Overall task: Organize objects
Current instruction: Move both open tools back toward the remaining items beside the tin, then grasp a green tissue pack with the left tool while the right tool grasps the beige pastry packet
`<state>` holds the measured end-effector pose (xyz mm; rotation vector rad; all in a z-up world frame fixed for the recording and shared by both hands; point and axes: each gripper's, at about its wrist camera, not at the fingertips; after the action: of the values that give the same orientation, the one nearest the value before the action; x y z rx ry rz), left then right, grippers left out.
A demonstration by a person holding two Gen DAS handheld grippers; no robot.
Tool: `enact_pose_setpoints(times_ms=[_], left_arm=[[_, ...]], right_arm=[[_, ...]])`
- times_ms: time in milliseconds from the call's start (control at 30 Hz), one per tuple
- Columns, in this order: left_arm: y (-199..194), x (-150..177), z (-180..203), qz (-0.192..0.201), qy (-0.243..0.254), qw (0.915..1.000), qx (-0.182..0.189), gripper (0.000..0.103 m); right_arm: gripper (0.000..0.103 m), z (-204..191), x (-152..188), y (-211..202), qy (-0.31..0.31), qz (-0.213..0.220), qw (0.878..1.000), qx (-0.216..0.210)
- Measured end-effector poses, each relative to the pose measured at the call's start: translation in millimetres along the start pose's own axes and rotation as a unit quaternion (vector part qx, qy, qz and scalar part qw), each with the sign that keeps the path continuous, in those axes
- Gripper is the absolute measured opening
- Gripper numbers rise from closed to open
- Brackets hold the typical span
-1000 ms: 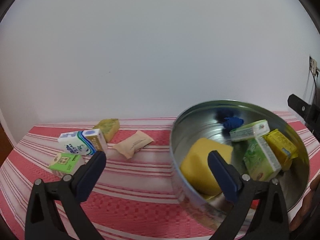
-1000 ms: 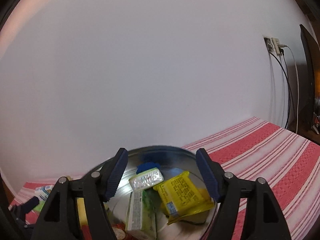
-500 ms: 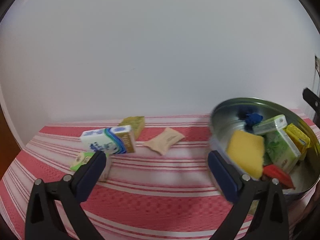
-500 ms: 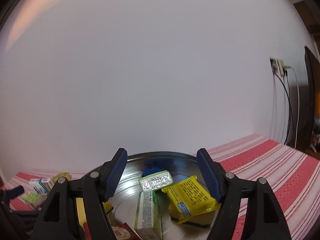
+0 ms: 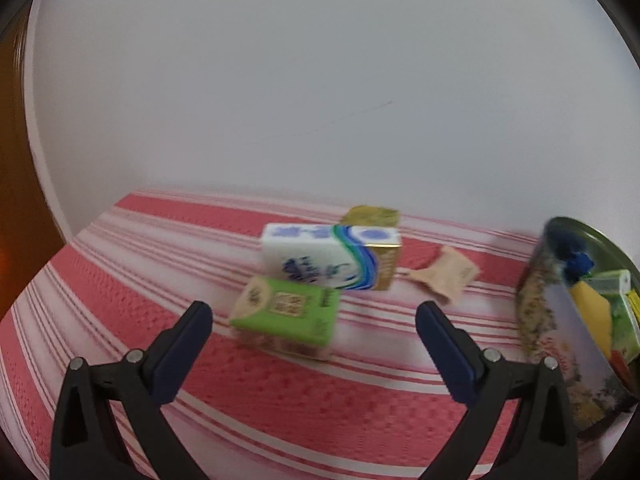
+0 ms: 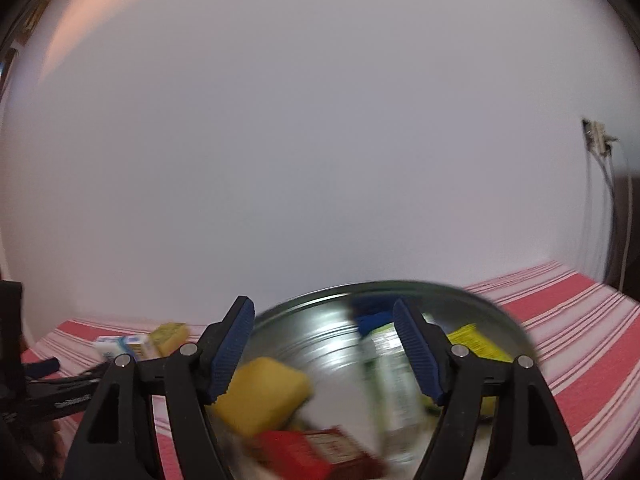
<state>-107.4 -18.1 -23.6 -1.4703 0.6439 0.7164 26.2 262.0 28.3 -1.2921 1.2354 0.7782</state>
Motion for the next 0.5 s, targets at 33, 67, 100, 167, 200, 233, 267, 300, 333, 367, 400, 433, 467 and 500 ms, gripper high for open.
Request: enact_pose_setpoints(times_ms=[33,67,100,167,200,233,267,300,333,367,400,433,467,500], left_arm=[[2,0,-3,-0.003,-0.003,1.0000,-0.001,0.103],[3,-1,-6,-0.006,-0.004,1.0000,-0.003,0.103],[4,-1,-7,-0.006,-0.005,1.0000,-0.005,0.103],[7,-3,-11,-0.009,-0.008,0.9999,-0.008,0.103],[10,-4,-13,-0.012,-0.009,0.9999,-0.008,0.103],[13,-5,-15,-0.018,-0.011,0.9997,-0.007,0.103],[18,-5,-16,-0.028,-0.014,0.9995,-0.005,0.103],[22,-6,-18,-0.038,-0.018,0.9991,-0.003,0.103],[28,-7,-21,-0.050,-0.022,0.9985,-0.001,0.103],[35,-8,-23,-0.062,-0.026,0.9977,0.002,0.103],[43,-10,-26,-0.078,-0.030,0.9964,0.008,0.103],[49,-10,-29,-0.092,-0.034,0.9951,0.012,0.103],[55,-10,-32,-0.104,-0.040,0.9937,0.012,0.103],[61,-9,-35,-0.117,-0.046,0.9920,0.012,0.103]], right_arm=[[0.074,-6,1,2,-0.001,-0.004,1.000,-0.007],[0.074,-17,5,5,-0.007,-0.007,1.000,-0.015],[0.074,-25,6,7,-0.012,-0.009,1.000,-0.018],[0.074,-42,9,9,-0.029,-0.009,0.999,-0.021],[0.074,-48,9,10,-0.032,-0.010,0.999,-0.024],[0.074,-53,10,11,-0.034,-0.011,0.999,-0.027],[0.074,-58,11,12,-0.035,-0.014,0.999,-0.031],[0.074,-63,12,14,-0.036,-0.018,0.999,-0.035],[0.074,-66,11,15,-0.036,-0.022,0.998,-0.037],[0.074,-70,12,17,-0.036,-0.026,0.998,-0.043],[0.074,-73,12,18,-0.036,-0.029,0.998,-0.046],[0.074,-76,13,20,-0.038,-0.033,0.998,-0.050],[0.074,-79,13,21,-0.041,-0.035,0.997,-0.051],[0.074,-82,14,22,-0.043,-0.037,0.997,-0.052]])
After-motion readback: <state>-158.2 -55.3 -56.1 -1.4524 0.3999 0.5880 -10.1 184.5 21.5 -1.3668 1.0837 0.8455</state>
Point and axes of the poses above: each gripper's, at about its wrist camera, not at the fingertips, and y roughly the way its jaws point, z to its right, x to its underside, and after that the axes turned 4 degrees about -z, right-handed
